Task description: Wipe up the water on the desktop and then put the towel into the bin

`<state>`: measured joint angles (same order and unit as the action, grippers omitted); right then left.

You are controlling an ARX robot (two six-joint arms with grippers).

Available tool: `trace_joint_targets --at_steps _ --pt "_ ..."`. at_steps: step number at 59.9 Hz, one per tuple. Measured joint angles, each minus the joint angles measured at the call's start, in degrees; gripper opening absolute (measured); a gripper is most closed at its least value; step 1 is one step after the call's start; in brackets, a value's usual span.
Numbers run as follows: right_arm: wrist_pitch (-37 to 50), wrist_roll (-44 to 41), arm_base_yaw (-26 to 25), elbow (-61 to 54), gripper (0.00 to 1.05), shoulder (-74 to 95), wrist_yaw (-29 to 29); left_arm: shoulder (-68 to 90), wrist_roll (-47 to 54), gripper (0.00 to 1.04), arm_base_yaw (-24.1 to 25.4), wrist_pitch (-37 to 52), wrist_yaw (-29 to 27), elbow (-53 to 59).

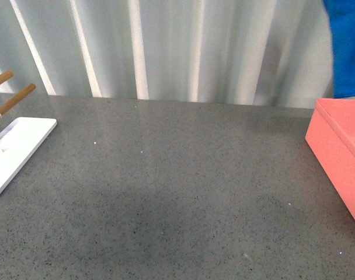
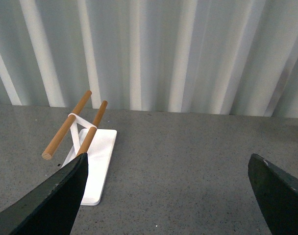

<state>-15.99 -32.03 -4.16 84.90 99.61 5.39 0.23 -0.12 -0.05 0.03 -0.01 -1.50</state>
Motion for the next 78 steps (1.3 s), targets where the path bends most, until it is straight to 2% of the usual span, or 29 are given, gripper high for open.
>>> trace_joint_targets --at_steps 16,24,35,45,57,73,75,78 --pt "-4.5 -2.58 -11.76 -1.68 0.04 -5.44 3.39 0.0 0.0 0.98 0.0 0.0 0.0 0.0" --pt "-5.75 -3.28 -15.06 -4.7 0.04 -4.85 4.39 0.0 0.0 0.98 0.0 0.0 0.0 0.0" --pt "-5.73 -1.9 -15.61 -7.48 0.04 -1.16 3.5 0.0 0.0 0.98 0.0 0.0 0.0 0.0" --pt "-4.98 1.81 -15.39 -8.66 0.04 4.22 0.85 0.0 0.0 0.98 0.0 0.0 0.0 0.0" --pt "-4.81 7.41 -14.86 -12.35 0.04 8.87 0.26 0.0 0.0 0.98 0.0 0.0 0.02 0.0" --pt "-3.74 7.65 -14.97 -16.46 0.04 12.59 -6.23 0.0 0.0 0.98 0.0 0.0 0.0 0.0" --pt "-3.28 7.41 -15.21 -16.92 0.08 12.83 -6.82 0.0 0.0 0.98 0.0 0.0 0.0 0.0" --pt "-3.17 7.37 -16.04 -17.18 0.21 13.14 -6.88 0.0 0.0 0.98 0.0 0.0 0.0 0.0"
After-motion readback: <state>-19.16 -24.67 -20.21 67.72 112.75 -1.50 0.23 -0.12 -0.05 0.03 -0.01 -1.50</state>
